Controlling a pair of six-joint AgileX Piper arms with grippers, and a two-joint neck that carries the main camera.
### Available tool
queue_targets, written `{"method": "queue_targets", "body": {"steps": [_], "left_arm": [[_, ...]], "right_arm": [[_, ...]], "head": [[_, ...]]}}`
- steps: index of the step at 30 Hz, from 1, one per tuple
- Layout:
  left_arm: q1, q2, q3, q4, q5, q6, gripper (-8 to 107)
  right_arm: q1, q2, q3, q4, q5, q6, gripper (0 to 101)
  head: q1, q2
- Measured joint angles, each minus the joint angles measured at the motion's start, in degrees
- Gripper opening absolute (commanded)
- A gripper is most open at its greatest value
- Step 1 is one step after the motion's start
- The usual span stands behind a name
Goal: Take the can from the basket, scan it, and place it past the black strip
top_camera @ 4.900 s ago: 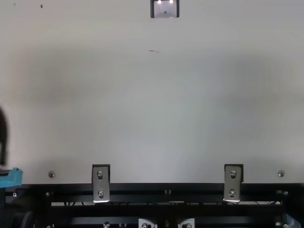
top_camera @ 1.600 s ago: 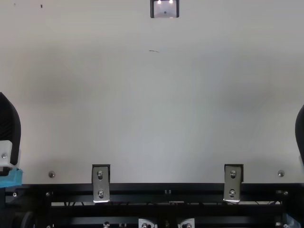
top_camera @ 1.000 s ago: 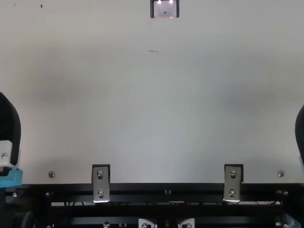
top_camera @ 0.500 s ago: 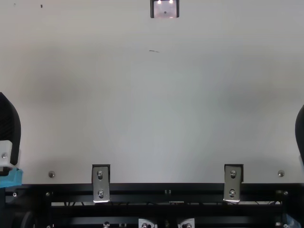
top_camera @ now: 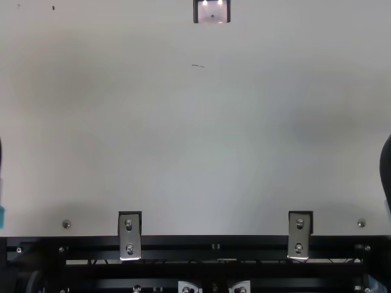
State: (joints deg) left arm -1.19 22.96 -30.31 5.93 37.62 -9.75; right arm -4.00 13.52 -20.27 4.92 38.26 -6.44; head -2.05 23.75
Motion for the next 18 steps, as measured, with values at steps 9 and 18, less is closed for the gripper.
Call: {"method": "queue_targets", "body": {"steps": [9,18], "left_arm": [[3.8,12.1,-9.7,2.7,-0.1,-1.9,90],[9.9,24.6,-16.8,0.1,0.9,1.9,90]], "right_arm": [[0.0,0.0,0.0,0.0,0.0,0.0,101],[0.0,0.0,0.0,0.0,0.0,0.0,101]], "head": [[0.0,0.0],[0.0,0.0]]}}
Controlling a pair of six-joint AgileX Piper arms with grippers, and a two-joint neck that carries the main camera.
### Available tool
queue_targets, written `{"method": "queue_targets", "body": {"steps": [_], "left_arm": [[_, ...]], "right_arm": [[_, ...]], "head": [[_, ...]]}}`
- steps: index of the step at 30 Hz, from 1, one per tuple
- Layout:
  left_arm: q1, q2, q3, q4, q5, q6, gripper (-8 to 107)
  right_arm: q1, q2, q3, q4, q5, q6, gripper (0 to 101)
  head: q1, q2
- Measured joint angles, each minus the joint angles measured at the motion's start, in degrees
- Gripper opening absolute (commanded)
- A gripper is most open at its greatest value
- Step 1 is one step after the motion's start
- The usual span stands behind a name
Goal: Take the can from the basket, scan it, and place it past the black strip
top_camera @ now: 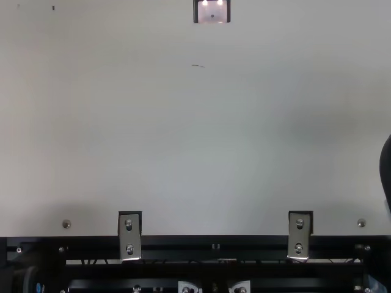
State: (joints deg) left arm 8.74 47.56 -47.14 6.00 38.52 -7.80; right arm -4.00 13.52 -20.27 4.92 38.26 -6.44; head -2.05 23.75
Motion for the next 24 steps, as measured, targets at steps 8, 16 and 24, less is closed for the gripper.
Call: {"method": "queue_targets", "body": {"steps": [8,16,24], "left_arm": [[8.6,10.9,-3.0,-6.8,-0.4,8.7,90],[17.7,22.3,-5.2,-12.7,-2.6,18.8,90],[22.9,32.7,-7.3,-13.6,-3.8,24.9,90]], "right_arm": [[0.0,0.0,0.0,0.0,0.0,0.0,101],[0.0,0.0,0.0,0.0,0.0,0.0,101],[0.0,0.0,0.0,0.0,0.0,0.0,101]], "head": [[0.0,0.0],[0.0,0.0],[0.0,0.0]]}}
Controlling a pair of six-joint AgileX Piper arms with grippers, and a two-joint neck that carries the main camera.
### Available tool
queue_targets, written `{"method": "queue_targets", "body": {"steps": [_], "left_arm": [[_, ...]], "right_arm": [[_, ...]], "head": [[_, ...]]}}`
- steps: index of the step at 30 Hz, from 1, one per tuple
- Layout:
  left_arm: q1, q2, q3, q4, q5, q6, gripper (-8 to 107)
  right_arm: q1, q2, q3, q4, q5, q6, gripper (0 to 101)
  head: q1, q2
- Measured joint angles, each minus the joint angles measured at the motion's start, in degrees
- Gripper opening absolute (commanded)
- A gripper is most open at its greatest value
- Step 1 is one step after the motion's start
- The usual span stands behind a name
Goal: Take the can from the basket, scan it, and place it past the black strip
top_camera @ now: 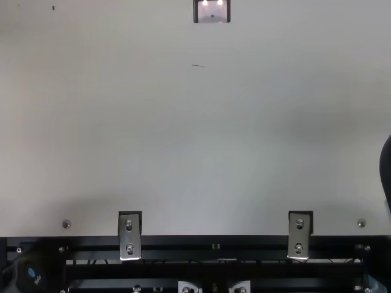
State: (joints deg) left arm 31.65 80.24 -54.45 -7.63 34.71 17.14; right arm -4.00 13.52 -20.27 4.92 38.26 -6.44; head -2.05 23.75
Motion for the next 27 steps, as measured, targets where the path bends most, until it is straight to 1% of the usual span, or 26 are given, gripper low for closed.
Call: {"method": "queue_targets", "body": {"steps": [5,13,20,27], "left_arm": [[1.6,6.4,-1.4,1.1,-0.7,1.3,90],[2.8,16.8,-5.2,4.2,-1.6,1.2,90],[2.1,25.7,-9.2,7.3,-1.9,1.1,90],[0.7,33.2,-13.0,10.0,-2.4,0.8,90]], "right_arm": [[0.0,0.0,0.0,0.0,0.0,0.0,101],[0.0,0.0,0.0,0.0,0.0,0.0,101],[0.0,0.0,0.0,0.0,0.0,0.0,101],[0.0,0.0,0.0,0.0,0.0,0.0,101]], "head": [[0.0,0.0],[0.0,0.0],[0.0,0.0],[0.0,0.0]]}}
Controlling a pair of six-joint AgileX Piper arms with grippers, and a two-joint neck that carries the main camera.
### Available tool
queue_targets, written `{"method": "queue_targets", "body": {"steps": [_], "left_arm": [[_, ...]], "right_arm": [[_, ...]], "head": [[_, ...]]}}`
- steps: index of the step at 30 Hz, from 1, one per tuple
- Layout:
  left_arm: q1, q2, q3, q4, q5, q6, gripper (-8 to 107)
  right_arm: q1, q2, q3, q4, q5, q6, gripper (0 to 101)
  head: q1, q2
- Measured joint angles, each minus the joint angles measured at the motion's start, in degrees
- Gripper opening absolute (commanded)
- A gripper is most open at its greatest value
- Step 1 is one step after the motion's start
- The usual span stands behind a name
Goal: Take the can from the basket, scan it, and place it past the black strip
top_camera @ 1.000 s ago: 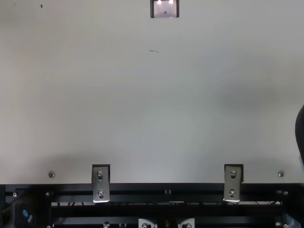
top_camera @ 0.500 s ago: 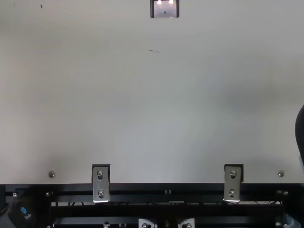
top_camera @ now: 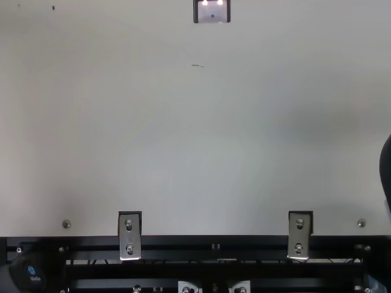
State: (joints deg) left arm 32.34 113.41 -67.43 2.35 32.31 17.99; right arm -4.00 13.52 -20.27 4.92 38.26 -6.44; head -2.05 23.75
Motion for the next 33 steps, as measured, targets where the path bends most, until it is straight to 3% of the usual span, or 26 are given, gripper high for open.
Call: {"method": "queue_targets", "body": {"steps": [17,33], "left_arm": [[-1.5,15.1,-10.3,2.1,0.8,-1.3,90],[-1.4,22.7,-15.0,0.4,0.0,1.8,90]], "right_arm": [[0.0,0.0,0.0,0.0,0.0,0.0,101],[0.0,0.0,0.0,0.0,0.0,0.0,101]], "head": [[0.0,0.0],[0.0,0.0]]}}
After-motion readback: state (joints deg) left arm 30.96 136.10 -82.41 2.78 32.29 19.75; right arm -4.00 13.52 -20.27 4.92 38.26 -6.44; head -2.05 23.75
